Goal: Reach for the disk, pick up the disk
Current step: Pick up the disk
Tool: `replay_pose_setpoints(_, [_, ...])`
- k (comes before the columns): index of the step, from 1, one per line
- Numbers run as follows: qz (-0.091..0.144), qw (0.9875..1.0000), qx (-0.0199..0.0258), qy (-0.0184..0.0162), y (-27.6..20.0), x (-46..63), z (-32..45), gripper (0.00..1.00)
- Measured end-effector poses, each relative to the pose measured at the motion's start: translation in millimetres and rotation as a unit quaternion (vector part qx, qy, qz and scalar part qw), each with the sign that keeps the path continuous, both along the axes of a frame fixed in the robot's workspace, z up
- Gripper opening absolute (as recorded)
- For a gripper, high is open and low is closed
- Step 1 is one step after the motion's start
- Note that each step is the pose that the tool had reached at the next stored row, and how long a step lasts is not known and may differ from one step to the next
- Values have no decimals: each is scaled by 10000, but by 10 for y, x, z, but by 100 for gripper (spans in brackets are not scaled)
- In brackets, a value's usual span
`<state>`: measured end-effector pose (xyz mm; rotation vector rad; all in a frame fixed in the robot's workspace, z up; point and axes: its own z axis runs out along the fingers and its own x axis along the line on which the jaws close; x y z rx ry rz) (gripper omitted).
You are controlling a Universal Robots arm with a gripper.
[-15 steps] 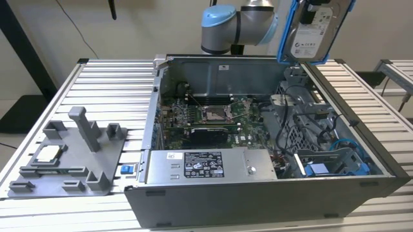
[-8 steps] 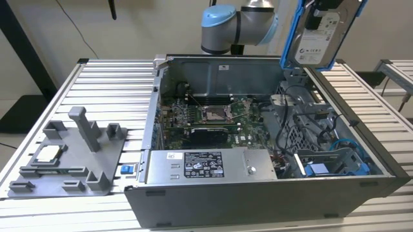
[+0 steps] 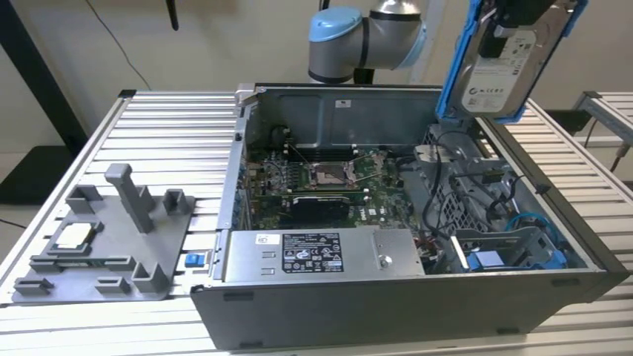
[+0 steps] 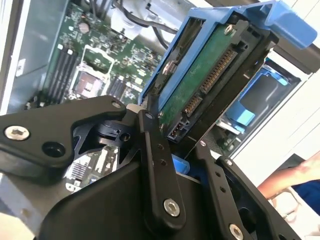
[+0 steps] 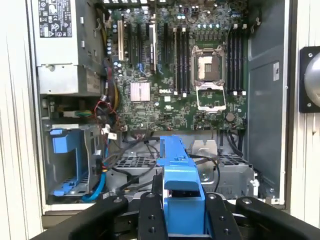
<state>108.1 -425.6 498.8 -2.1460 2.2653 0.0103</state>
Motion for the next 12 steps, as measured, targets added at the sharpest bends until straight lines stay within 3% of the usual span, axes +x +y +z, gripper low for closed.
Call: replay_pose_setpoints(12, [0, 10000, 0, 0, -522, -51, -5, 0])
